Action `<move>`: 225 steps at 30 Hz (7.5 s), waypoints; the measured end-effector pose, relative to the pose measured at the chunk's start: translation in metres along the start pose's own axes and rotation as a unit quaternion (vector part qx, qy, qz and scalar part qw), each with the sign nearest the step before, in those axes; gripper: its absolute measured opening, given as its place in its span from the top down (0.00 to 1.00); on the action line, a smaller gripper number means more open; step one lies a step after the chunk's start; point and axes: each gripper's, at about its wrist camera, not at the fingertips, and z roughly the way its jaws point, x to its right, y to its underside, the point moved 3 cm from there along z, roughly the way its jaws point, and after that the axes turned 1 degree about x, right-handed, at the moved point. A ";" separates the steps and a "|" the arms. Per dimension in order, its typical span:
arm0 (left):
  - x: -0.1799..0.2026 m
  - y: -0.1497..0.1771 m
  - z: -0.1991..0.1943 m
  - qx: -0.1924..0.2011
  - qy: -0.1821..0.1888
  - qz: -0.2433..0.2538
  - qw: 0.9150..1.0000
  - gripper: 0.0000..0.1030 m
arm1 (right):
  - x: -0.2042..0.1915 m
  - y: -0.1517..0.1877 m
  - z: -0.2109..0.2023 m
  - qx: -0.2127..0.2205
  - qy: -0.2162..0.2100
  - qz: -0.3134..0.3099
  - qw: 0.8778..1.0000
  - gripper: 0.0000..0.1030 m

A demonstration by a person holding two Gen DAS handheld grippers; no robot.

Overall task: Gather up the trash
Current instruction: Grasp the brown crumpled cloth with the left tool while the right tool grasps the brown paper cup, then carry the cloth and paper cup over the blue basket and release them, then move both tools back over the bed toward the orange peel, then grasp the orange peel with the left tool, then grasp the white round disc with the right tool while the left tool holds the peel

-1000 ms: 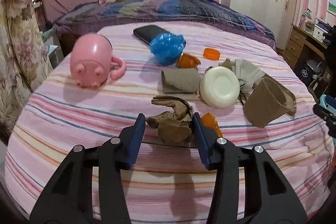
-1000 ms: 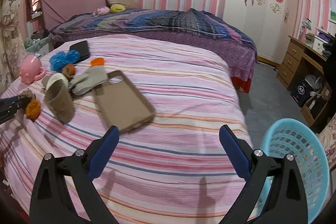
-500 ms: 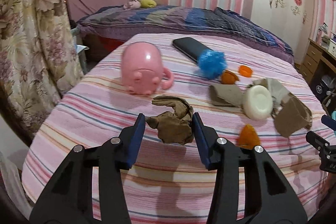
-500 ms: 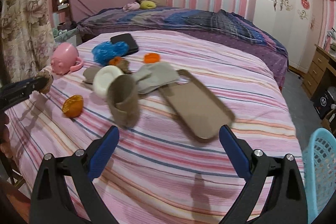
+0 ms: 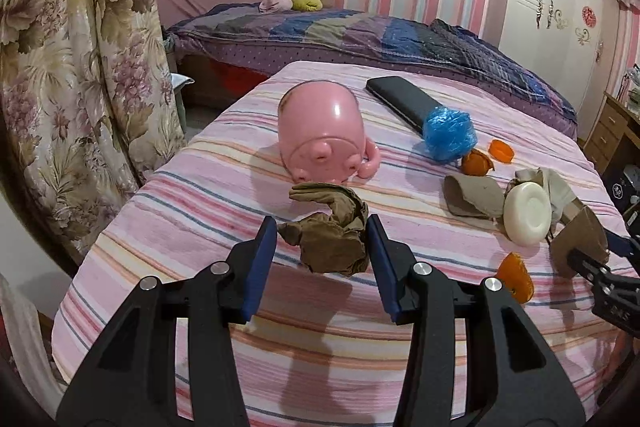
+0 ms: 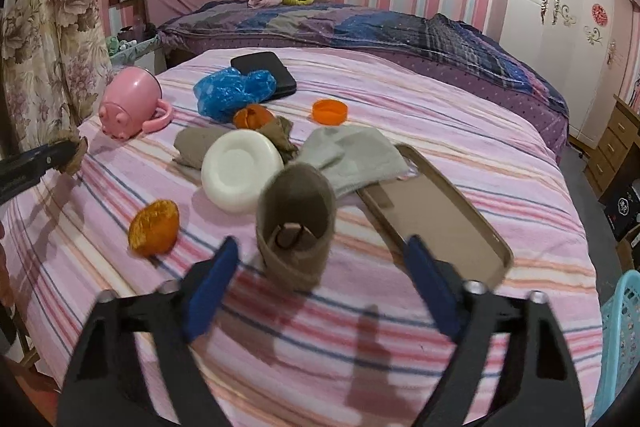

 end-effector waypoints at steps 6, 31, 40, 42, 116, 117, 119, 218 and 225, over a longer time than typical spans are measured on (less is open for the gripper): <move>0.010 -0.004 -0.006 0.008 0.007 0.006 1.000 0.56 | -0.004 0.000 -0.002 0.002 -0.010 -0.029 1.000 0.67; 0.137 0.000 -0.048 0.030 0.071 0.054 0.996 0.56 | 0.133 0.037 -0.080 0.037 0.058 0.032 0.997 0.68; 0.186 0.008 -0.058 0.038 0.088 0.074 0.993 0.56 | 0.181 0.048 -0.105 0.049 0.084 0.068 0.993 0.68; 0.196 0.010 -0.061 0.042 0.091 0.081 0.992 0.56 | 0.190 0.051 -0.111 0.051 0.092 0.070 0.992 0.68; 0.407 0.047 -0.086 0.039 0.213 0.171 0.961 0.05 | 0.372 0.128 -0.172 0.026 0.238 0.181 0.954 0.15; 0.400 0.046 -0.085 0.038 0.209 0.171 0.962 0.05 | 0.370 0.128 -0.171 0.026 0.238 0.181 0.954 0.15; 0.378 0.041 -0.082 0.037 0.195 0.171 0.965 0.05 | 0.363 0.123 -0.169 0.031 0.228 0.183 0.956 0.15; -0.011 -0.012 0.013 -0.013 -0.036 -0.007 0.999 0.72 | -0.033 -0.021 0.013 -0.003 0.015 -0.022 1.000 0.15; -0.016 -0.014 0.015 -0.016 -0.040 -0.019 0.999 0.72 | -0.052 -0.036 0.029 -0.007 0.025 -0.047 0.999 0.15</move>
